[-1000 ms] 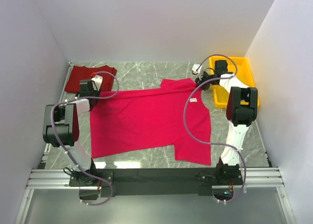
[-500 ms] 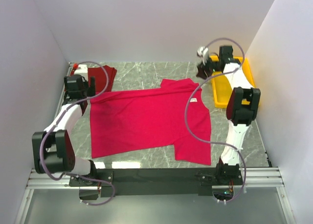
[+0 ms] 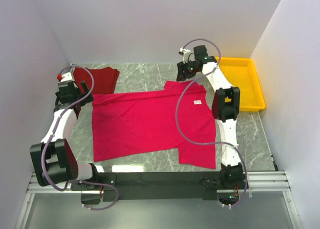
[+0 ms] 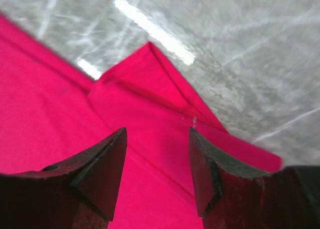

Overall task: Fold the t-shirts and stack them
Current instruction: Fold the tshirt

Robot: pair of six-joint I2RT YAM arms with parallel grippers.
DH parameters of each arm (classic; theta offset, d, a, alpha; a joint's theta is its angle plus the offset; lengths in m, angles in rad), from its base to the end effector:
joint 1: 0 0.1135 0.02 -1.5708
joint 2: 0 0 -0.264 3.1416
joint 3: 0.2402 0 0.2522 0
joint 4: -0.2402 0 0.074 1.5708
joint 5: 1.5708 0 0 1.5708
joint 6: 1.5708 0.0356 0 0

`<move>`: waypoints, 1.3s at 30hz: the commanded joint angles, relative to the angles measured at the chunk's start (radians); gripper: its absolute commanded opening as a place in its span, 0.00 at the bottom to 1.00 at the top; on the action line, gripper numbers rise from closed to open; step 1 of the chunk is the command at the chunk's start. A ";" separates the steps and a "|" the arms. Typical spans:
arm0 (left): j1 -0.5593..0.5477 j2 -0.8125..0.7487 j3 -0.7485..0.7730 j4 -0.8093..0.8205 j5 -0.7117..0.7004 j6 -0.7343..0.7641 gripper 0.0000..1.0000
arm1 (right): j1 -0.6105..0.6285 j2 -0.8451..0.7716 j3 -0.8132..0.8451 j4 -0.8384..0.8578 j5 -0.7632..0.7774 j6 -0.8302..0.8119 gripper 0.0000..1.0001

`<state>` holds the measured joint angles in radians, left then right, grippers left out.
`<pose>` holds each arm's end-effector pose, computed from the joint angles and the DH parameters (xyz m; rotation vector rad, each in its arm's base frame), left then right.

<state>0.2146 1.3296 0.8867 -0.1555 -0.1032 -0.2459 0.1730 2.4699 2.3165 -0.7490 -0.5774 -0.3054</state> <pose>0.2868 0.0663 0.2575 -0.5519 2.0956 0.0939 0.5308 0.1125 0.2182 -0.7979 2.2416 0.6470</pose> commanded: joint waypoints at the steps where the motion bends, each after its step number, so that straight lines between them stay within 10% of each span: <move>1: 0.012 -0.064 0.017 -0.010 0.096 -0.085 0.97 | 0.008 0.029 0.067 0.003 0.137 0.176 0.60; 29: 0.012 -0.122 -0.031 -0.044 0.178 -0.113 0.96 | 0.074 0.121 0.121 -0.105 0.386 0.055 0.53; 39: 0.011 -0.132 -0.038 -0.049 0.186 -0.125 0.96 | 0.066 0.009 0.000 0.022 0.403 -0.150 0.70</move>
<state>0.2234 1.2312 0.8513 -0.2092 0.0635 -0.3614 0.2493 2.5698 2.3486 -0.7868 -0.1959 -0.3317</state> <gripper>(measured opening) 0.963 0.692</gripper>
